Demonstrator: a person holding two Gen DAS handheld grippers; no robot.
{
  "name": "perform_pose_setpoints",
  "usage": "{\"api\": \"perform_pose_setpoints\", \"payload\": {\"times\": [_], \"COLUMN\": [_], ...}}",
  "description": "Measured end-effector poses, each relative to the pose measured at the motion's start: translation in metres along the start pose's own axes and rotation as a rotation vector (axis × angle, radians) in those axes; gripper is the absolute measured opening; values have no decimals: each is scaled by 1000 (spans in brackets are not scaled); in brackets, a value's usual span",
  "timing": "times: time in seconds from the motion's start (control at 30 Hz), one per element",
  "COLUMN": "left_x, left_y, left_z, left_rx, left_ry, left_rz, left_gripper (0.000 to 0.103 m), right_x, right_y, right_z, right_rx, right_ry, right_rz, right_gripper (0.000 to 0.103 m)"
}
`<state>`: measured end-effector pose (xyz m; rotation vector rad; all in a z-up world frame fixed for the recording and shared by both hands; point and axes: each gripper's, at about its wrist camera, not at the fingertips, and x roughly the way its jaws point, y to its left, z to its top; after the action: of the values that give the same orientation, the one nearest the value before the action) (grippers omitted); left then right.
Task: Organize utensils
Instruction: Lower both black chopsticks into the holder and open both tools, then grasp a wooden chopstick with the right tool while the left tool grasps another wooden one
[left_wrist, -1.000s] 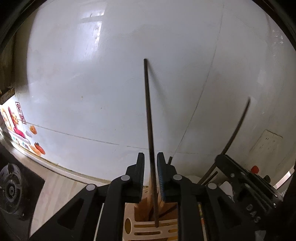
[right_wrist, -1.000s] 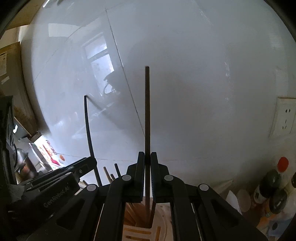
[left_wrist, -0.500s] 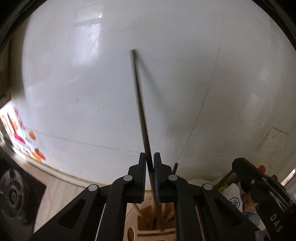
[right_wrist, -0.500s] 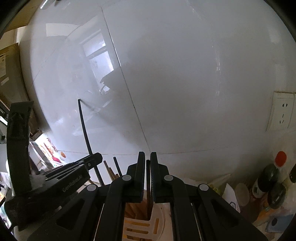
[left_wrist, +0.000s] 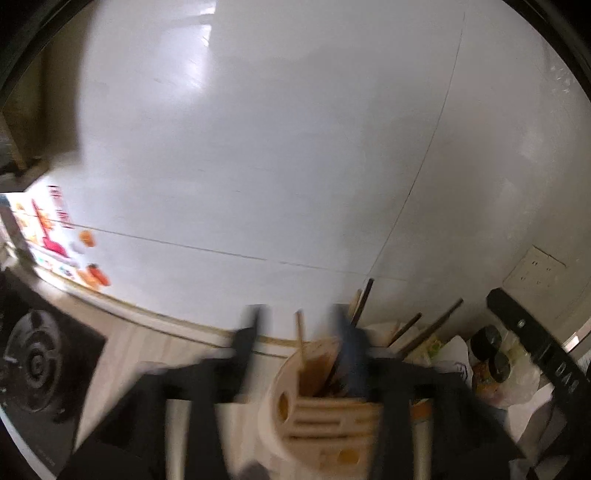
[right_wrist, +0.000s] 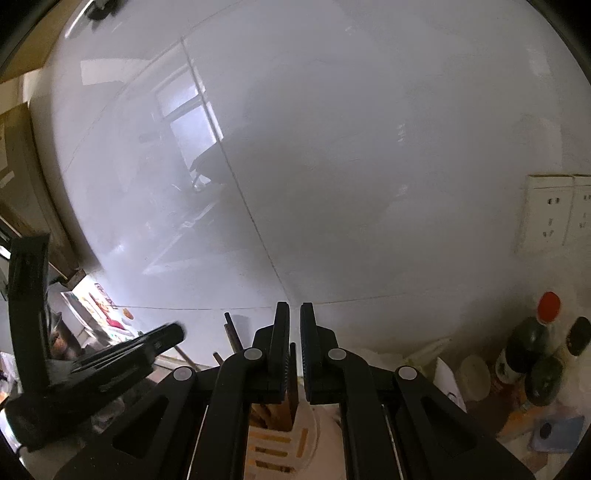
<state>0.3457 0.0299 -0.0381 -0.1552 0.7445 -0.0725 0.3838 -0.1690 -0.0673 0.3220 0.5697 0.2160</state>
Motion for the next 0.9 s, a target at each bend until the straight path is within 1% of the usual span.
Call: {"api": "perform_pose_setpoints", "payload": {"times": [0.03, 0.07, 0.1, 0.13, 0.17, 0.23, 0.3, 0.37, 0.4, 0.43, 0.47, 0.53, 0.57, 0.63, 0.67, 0.7, 0.73, 0.77, 0.8, 0.83, 0.9], "left_x": [-12, -20, -29, -37, -41, -46, -47, -45, -43, -39, -37, -25, -22, -4, 2, 13, 19, 25, 32, 39, 50], "left_y": [3, 4, 6, 7, 7, 5, -4, -16, -18, -26, -34, -48, -57, -72, -77, -88, -96, -104, -113, -123, -138], "left_z": [-4, -7, -12, -18, -22, -37, -51, -72, -77, -89, -98, -124, -136, -162, -169, -183, -193, -201, -211, -222, -238], "left_rx": [-3, -3, -3, 1, 6, 24, 33, 47, 56, 77, 91, 113, 123, 136, 140, 158, 173, 187, 203, 226, 269], "left_ry": [-22, -37, -54, -67, -59, -19, 13, 66, 81, 107, 131, 195, 221, 297, 318, 362, 388, 412, 439, 464, 505], "left_rz": [20, 35, 38, 50, 65, 93, 95, 95, 98, 107, 121, 147, 144, 137, 135, 136, 134, 130, 128, 132, 139], "left_gripper": [94, 97, 97, 101, 103, 103, 103, 103, 103, 103, 103, 103, 103, 103, 103, 103, 103, 103, 103, 103, 103], "right_x": [-5, -12, -18, -25, -35, -54, -69, -84, -92, -95, -101, -106, -108, -108, -104, -102, -96, -95, -92, -86, -79], "right_y": [-2, -5, -8, -12, -17, -27, -39, -52, -61, -67, -79, -99, -116, -142, -150, -161, -177, -189, -199, -210, -220], "right_z": [1, 1, 2, 1, -2, -9, -18, -33, -43, -50, -64, -86, -105, -135, -148, -162, -182, -195, -210, -230, -253], "right_rx": [7, 16, 21, 26, 31, 34, 42, 51, 57, 62, 70, 97, 130, 162, 170, 181, 196, 205, 206, 218, 225], "right_ry": [3, 5, 6, 7, 8, 26, 52, 100, 132, 150, 196, 265, 322, 404, 441, 479, 536, 572, 614, 668, 735], "right_rz": [-1, 0, -6, -21, -37, -97, -143, -209, -245, -263, -307, -361, -395, -444, -463, -476, -490, -503, -514, -514, -512], "right_gripper": [16, 31, 48, 54, 60, 60, 60, 60, 60, 60, 60, 60, 60, 60, 60, 60, 60, 57, 49, 46, 41]}}
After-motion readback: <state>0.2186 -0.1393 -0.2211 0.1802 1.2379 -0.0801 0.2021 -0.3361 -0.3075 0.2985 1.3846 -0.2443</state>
